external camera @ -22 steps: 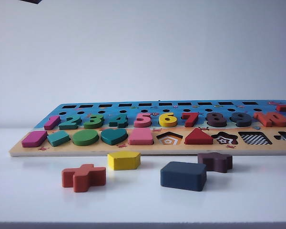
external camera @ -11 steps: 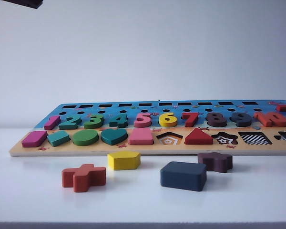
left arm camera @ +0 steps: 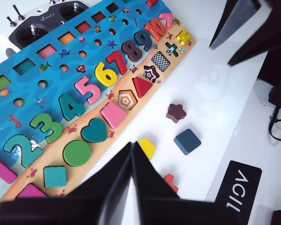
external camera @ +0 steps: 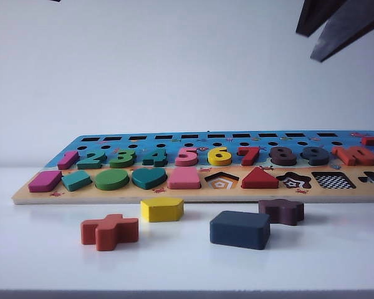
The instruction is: Insert the cube into the slot.
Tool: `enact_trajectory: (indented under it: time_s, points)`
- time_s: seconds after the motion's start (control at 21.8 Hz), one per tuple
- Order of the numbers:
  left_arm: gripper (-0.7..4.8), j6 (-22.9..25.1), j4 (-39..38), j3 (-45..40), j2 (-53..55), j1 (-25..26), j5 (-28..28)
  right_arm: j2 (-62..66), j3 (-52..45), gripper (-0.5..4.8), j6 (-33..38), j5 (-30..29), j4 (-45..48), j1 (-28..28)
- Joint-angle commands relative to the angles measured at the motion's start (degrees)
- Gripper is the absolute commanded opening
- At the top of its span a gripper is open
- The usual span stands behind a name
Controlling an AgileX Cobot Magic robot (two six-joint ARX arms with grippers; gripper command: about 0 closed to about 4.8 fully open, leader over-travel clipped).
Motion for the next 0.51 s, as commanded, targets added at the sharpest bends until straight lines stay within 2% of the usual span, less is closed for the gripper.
enact_trajectory:
  time_s: [0.05,0.51]
  points:
    - [0.10,0.0,1.7,0.3,0.1,0.0,1.6,2.9,0.2,2.59,-2.8,0.2,-1.4,1.2]
    - [0.10,0.0,1.7,0.3,0.2,0.0,1.7,6.1,0.2,2.72,-4.2,1.4,-1.7,3.8]
